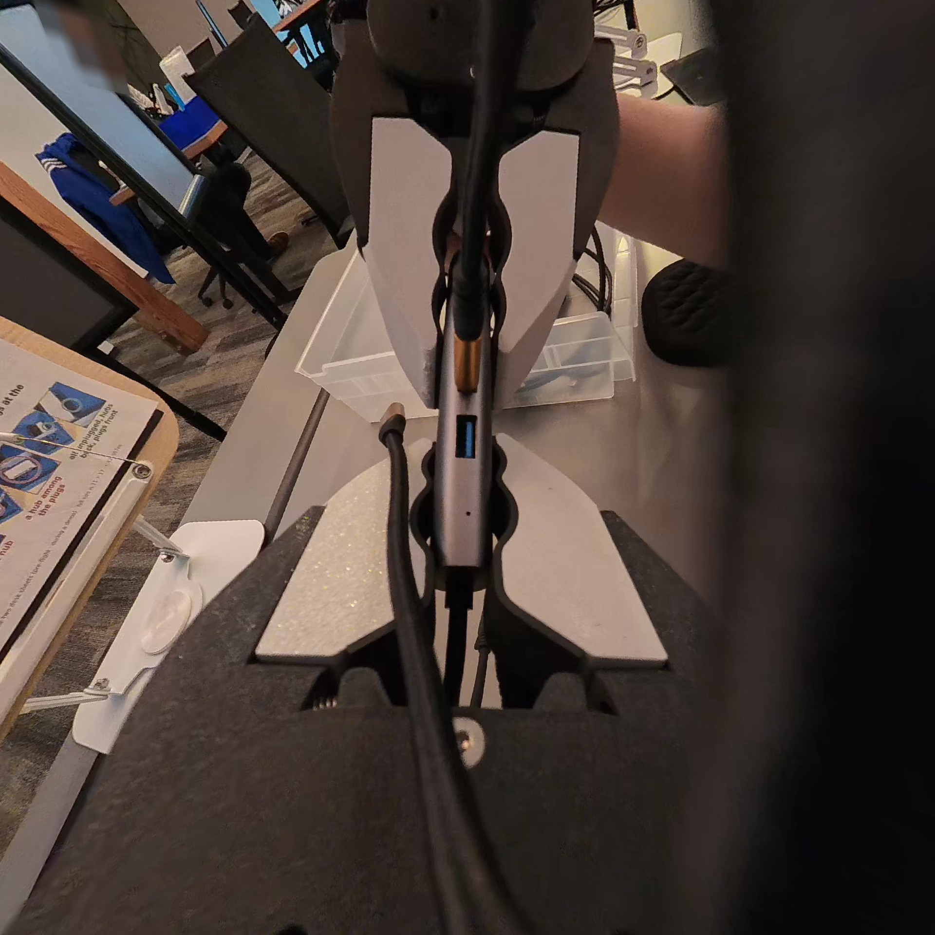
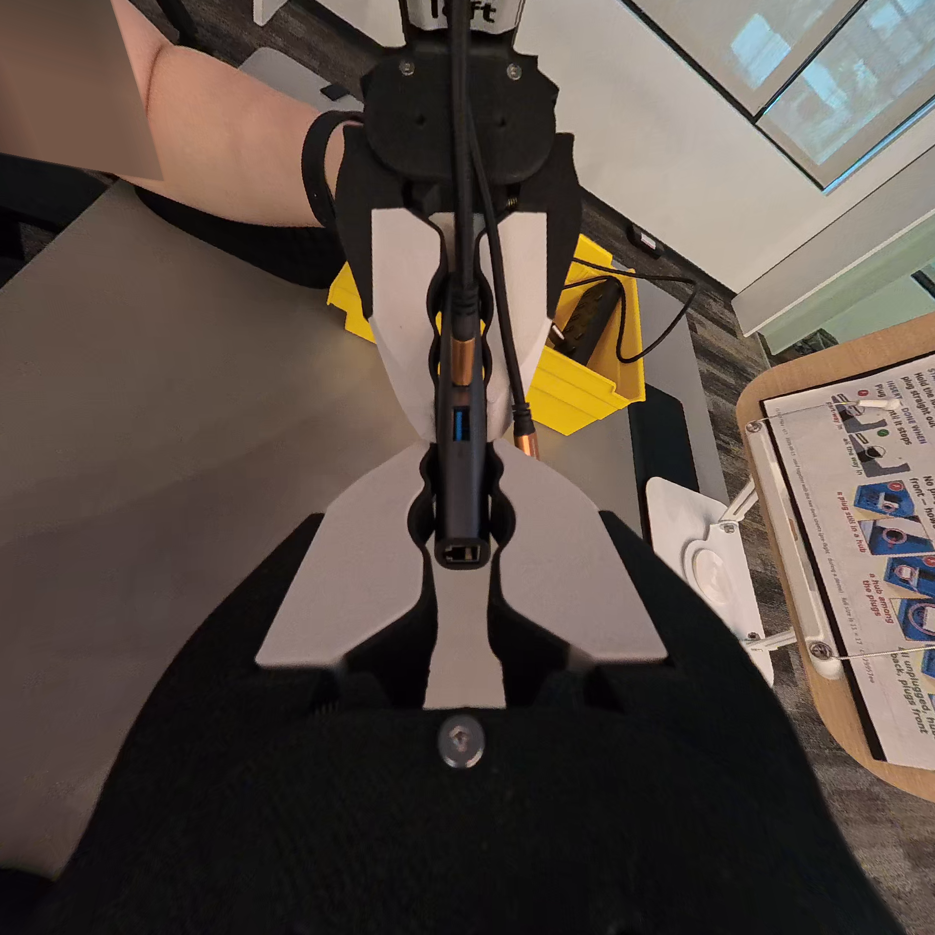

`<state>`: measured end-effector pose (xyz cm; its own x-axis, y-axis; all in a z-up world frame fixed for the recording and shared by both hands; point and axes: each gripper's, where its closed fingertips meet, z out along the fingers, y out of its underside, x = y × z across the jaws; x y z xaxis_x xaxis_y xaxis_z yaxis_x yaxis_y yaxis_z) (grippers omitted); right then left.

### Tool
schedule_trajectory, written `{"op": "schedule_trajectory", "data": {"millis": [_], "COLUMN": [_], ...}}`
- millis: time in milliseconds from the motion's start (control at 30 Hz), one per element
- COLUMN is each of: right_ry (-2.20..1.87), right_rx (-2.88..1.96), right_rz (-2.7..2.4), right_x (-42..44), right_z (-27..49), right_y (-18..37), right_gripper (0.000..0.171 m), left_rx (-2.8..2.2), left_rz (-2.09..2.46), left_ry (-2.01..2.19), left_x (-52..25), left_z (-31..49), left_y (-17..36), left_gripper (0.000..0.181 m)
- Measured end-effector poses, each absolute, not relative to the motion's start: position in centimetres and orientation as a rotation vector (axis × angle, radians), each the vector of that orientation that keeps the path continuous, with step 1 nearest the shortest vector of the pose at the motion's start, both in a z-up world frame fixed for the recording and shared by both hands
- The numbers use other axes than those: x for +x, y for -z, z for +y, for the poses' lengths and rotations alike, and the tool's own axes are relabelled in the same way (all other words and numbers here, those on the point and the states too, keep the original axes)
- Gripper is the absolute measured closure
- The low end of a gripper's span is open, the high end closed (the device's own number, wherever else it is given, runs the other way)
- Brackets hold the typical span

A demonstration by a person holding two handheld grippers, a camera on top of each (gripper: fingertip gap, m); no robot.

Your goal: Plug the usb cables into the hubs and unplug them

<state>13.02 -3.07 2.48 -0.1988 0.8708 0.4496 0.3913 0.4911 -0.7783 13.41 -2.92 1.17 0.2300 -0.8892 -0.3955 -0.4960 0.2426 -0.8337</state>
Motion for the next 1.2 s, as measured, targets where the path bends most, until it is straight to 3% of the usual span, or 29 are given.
{"op": "schedule_trajectory", "data": {"millis": [867,1200], "right_ry": [-0.691,-0.711], "right_rx": [-1.082,-1.058], "right_rz": [-1.795,-1.622], "right_x": [12.7,13.4], "right_z": [-1.9,-0.7], "right_y": [-0.6,-3.8], "right_gripper": [0.153,0.154], "left_rx": [-1.446,-1.404], "left_rz": [1.476,1.320], "left_ry": [0.193,0.361], "left_x": [12.6,11.1], "left_z": [-1.6,-1.6], "left_y": [0.7,-3.4], "left_gripper": [0.164,0.150]}}
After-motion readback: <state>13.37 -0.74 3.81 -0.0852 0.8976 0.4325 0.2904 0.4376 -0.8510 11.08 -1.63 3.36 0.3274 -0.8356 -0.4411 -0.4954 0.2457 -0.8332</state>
